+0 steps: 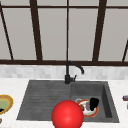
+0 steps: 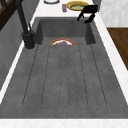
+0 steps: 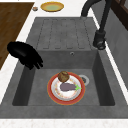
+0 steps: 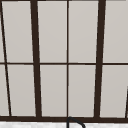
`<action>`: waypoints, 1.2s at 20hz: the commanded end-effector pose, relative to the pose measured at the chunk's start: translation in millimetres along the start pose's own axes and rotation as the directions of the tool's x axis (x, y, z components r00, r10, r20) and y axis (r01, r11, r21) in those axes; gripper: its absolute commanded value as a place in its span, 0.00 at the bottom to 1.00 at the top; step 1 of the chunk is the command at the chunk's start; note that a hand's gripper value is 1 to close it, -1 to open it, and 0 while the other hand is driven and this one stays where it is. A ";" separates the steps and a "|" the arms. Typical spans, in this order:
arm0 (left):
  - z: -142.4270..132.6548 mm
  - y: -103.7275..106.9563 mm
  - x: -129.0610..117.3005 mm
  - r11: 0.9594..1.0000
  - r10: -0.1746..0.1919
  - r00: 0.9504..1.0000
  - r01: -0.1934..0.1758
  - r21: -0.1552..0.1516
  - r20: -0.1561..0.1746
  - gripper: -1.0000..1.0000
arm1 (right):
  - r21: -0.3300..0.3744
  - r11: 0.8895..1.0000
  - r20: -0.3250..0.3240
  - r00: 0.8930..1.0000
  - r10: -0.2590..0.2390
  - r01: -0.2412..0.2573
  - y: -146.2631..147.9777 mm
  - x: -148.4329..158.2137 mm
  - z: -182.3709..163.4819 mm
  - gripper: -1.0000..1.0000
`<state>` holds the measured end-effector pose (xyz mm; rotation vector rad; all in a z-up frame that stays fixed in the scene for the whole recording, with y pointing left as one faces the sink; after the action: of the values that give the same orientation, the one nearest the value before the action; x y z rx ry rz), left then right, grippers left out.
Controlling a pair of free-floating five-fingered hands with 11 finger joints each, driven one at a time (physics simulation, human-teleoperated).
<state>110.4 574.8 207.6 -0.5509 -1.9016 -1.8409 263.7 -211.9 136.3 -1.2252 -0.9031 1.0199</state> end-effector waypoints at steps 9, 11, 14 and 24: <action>30.7 -39.4 -53.0 1.000 0.010 1.000 -0.010 0.012 0.014 0.00 | 0.000 1.000 0.000 1.000 0.000 0.000 0.0 0.0 0.0 0.50; 32.0 -39.1 -66.4 1.000 0.022 1.000 -0.021 -0.009 0.017 0.00 | 0.000 1.000 0.000 1.000 0.000 0.000 0.0 0.0 0.0 0.50; 35.6 -49.5 -78.7 0.999 0.016 0.998 -0.014 -0.037 0.059 0.00 | 0.000 1.000 0.000 1.000 0.000 0.000 0.0 0.0 0.0 0.50; 45.6 -73.7 -103.7 0.997 -0.005 0.984 0.019 -0.072 0.177 0.00 | 0.000 1.000 0.000 1.000 0.000 0.000 0.0 0.0 0.0 0.50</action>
<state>151.6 617.4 101.5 -0.6316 -1.9925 -1.8552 263.7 -211.9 136.3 -1.2252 -0.9031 1.0199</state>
